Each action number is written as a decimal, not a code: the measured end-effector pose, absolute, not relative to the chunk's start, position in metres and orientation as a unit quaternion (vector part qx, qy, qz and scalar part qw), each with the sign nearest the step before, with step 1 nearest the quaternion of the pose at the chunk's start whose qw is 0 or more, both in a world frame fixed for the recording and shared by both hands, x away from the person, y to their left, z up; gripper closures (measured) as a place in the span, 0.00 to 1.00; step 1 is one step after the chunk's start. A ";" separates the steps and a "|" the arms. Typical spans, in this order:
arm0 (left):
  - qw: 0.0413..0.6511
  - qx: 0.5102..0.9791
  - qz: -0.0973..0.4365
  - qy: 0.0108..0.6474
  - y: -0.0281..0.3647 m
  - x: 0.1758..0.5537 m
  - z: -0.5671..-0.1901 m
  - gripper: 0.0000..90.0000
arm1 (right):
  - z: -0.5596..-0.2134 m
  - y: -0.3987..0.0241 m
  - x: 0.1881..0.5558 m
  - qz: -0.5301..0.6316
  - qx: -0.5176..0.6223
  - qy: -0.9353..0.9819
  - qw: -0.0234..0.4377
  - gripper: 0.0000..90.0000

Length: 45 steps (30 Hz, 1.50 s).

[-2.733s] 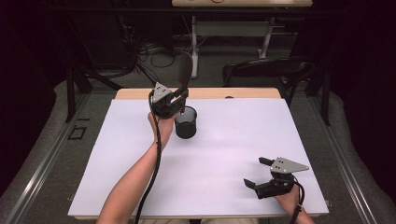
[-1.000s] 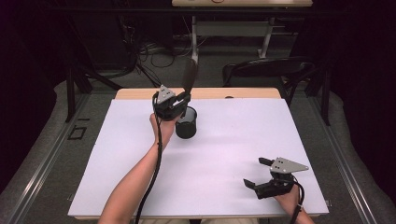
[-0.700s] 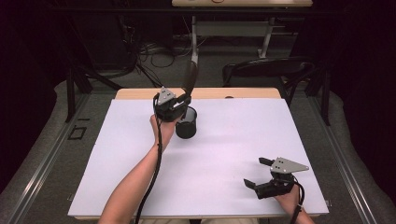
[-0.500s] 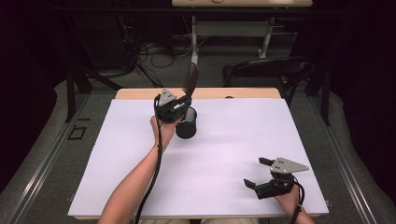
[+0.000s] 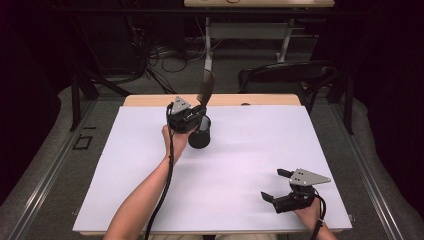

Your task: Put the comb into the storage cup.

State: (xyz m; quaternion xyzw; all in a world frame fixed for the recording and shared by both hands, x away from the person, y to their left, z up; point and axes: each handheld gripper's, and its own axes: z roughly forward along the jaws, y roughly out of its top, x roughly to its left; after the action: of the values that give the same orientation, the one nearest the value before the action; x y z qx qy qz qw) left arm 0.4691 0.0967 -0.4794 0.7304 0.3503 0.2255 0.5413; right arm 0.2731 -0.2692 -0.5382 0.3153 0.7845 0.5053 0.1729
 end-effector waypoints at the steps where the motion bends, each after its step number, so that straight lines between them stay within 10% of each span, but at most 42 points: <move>1: 0.540 0.731 0.225 0.351 0.097 0.469 -0.480 0.80 | -0.538 -0.269 0.273 0.507 0.315 0.783 0.173 0.00; 45: 0.481 0.778 0.232 0.332 0.095 0.461 -0.494 0.76 | -0.538 -0.269 0.273 0.505 0.314 0.785 0.173 0.00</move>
State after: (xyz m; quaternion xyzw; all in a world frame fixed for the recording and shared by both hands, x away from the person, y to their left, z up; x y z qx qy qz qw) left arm 0.4611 0.0947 -0.4940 0.7775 0.3317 0.2319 0.4813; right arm 0.2732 -0.2691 -0.5380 0.3142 0.7854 0.5047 0.1725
